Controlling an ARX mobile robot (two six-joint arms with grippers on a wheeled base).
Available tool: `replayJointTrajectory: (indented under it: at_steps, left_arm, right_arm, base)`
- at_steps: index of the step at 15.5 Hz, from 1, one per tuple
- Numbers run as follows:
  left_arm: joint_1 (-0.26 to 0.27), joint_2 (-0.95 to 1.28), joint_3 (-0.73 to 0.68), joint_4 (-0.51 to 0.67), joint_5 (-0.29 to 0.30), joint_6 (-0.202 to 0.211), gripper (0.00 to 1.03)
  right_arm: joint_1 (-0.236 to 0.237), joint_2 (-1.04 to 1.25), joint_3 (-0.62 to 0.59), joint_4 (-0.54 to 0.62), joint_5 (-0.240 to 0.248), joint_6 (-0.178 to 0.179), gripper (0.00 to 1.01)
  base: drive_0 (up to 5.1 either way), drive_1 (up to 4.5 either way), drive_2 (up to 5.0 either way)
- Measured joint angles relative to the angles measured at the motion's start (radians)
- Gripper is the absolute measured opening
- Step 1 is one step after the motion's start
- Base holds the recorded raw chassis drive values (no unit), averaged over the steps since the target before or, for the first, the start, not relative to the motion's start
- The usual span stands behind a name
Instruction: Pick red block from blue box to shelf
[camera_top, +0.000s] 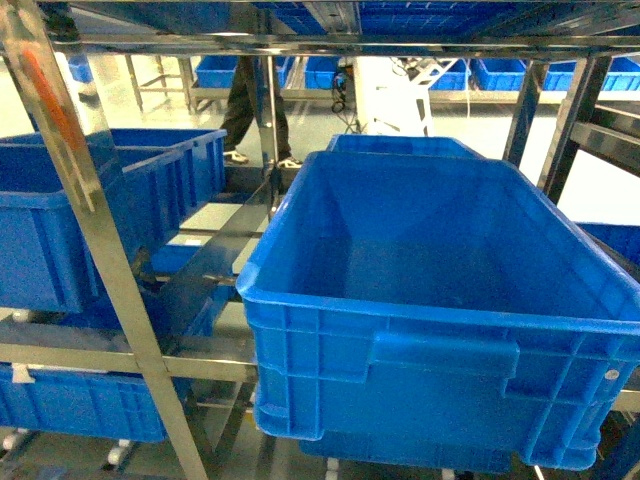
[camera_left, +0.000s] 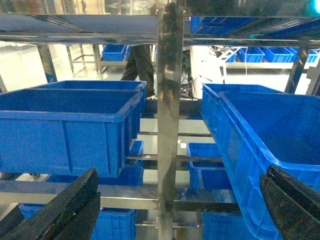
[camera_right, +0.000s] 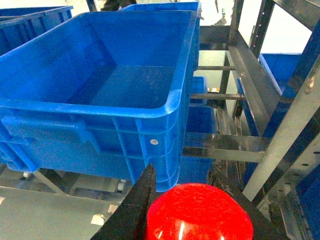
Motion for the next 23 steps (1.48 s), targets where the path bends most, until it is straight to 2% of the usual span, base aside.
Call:
replayJointTrajectory:
  at_steps: [23]
  left_arm:
    - [0.0,0.0,0.0,0.0,0.0,0.0,0.98]
  right_arm:
    - [0.0,0.0,0.0,0.0,0.0,0.0,0.26]
  base:
    - [0.0,0.0,0.0]
